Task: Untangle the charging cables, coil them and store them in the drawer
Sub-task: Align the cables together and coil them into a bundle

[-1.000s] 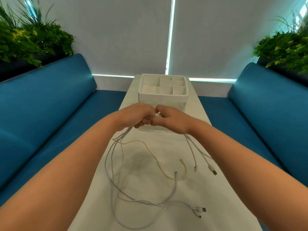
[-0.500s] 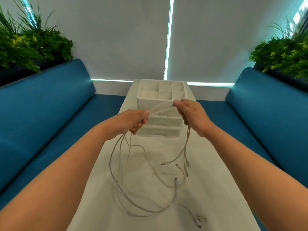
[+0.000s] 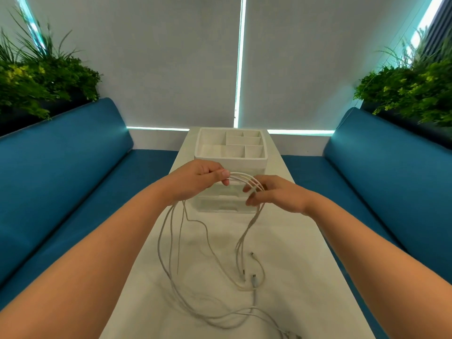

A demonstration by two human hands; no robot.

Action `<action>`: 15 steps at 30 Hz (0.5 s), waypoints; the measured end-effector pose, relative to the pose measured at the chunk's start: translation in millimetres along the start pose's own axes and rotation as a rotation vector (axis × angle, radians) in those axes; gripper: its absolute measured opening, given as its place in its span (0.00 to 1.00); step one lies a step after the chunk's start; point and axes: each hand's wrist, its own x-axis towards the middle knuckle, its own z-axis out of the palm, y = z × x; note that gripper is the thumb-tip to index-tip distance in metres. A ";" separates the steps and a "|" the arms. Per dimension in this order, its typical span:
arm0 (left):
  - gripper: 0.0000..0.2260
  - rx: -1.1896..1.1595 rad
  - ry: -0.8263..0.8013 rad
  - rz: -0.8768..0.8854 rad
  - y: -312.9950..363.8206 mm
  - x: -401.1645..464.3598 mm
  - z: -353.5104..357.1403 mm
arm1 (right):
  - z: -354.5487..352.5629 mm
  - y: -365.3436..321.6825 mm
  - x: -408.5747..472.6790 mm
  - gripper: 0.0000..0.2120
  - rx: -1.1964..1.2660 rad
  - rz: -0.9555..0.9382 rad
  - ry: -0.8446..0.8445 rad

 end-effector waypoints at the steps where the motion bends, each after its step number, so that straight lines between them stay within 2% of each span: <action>1: 0.14 0.020 -0.014 0.011 3.5 1.2 1.2 | -1.6 -8.5 2.9 0.17 -0.017 -0.017 0.029; 6: 0.14 0.000 -0.028 0.048 14.4 10.6 3.4 | -2.4 -54.2 16.5 0.08 -0.078 -0.081 0.134; 12: 0.21 -0.146 -0.069 -0.088 12.2 9.7 -1.8 | 0.3 -64.9 16.7 0.18 -0.109 -0.117 0.258; 15: 0.24 -0.134 -0.053 -0.093 5.6 3.5 -4.3 | -5.6 -57.6 14.8 0.25 0.099 -0.094 0.336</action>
